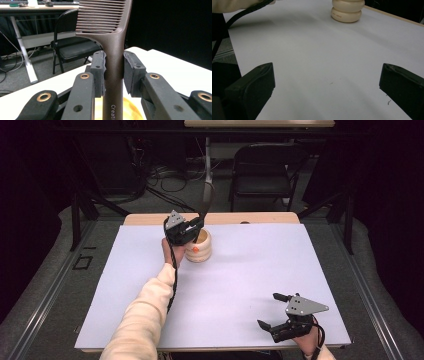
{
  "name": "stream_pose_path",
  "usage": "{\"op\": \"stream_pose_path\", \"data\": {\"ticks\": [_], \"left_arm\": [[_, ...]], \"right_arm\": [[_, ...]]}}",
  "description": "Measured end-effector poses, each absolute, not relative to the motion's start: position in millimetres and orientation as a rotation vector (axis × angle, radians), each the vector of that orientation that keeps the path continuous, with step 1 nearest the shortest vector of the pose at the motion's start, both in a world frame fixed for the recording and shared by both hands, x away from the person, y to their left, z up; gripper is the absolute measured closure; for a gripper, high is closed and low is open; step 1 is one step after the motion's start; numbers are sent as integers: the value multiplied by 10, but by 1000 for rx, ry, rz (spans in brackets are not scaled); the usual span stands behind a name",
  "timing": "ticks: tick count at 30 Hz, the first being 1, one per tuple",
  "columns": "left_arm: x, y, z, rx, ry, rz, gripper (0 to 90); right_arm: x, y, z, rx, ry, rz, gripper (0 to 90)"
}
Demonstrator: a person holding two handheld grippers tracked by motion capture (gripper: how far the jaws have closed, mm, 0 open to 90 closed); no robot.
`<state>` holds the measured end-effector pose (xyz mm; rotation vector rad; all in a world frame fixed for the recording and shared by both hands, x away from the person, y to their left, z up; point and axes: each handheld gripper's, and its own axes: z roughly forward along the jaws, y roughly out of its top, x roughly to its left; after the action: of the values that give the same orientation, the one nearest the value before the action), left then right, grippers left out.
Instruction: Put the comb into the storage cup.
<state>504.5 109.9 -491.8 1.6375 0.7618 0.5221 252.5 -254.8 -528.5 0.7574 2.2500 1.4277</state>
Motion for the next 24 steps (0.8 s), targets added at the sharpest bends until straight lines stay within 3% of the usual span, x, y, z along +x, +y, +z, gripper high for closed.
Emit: {"op": "stream_pose_path", "data": {"ticks": [24], "left_arm": [[5030,1100,-5036,1673,764,507,720]], "right_arm": [[2525,-2549,-5284,762,2254,1422,0]]}}
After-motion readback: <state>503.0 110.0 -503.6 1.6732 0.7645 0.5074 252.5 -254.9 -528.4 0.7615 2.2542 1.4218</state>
